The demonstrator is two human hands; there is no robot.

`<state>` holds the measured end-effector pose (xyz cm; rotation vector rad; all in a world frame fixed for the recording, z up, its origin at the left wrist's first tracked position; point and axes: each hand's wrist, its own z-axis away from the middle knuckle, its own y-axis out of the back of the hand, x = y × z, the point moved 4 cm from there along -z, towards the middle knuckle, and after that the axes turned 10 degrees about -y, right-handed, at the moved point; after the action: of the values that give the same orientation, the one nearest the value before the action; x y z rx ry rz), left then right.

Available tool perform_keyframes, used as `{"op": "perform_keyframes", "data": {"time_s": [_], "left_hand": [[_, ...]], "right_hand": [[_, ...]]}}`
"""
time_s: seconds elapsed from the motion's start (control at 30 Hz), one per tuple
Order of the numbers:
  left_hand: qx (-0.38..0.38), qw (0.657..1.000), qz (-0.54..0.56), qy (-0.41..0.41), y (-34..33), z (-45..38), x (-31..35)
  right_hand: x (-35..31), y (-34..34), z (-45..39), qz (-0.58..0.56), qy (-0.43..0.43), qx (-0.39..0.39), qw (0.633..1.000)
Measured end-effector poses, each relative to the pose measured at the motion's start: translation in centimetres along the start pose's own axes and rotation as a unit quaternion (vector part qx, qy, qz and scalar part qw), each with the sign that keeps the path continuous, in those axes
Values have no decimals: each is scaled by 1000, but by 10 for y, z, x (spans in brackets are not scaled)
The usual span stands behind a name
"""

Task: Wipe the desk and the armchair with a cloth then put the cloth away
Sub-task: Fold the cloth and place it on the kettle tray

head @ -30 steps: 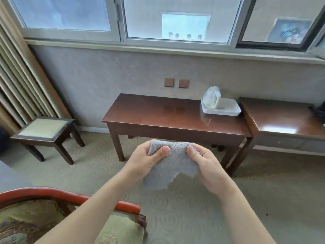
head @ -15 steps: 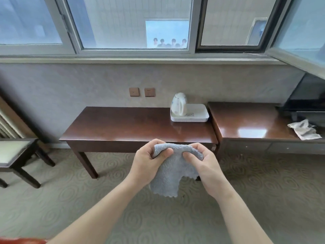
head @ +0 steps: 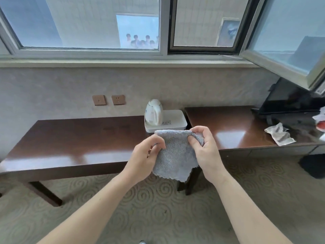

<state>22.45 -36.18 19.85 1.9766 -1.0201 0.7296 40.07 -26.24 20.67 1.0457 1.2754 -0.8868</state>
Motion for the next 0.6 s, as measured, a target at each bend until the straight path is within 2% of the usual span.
{"op": "perform_keyframes", "data": {"time_s": [0.1,0.2,0.33,0.47,0.6], "left_hand": [[-29,1000,-5,0,-11,-47,-36],[-51,998,3,30,-15,-88,-71],[-138,989,-4,58,-20,-129,-107],[-181,982,-20,43,-26,-159,-135],[-199,975,-58,73,-36,-185,-172]], "right_hand": [[1,3,-45,-1,-11,56,998],[5,6,-85,-9,-12,64,998],[15,5,-124,126,0,20,992],[34,-1,-160,256,-7,-44,965],[52,-4,-209,298,-7,-48,953]]}}
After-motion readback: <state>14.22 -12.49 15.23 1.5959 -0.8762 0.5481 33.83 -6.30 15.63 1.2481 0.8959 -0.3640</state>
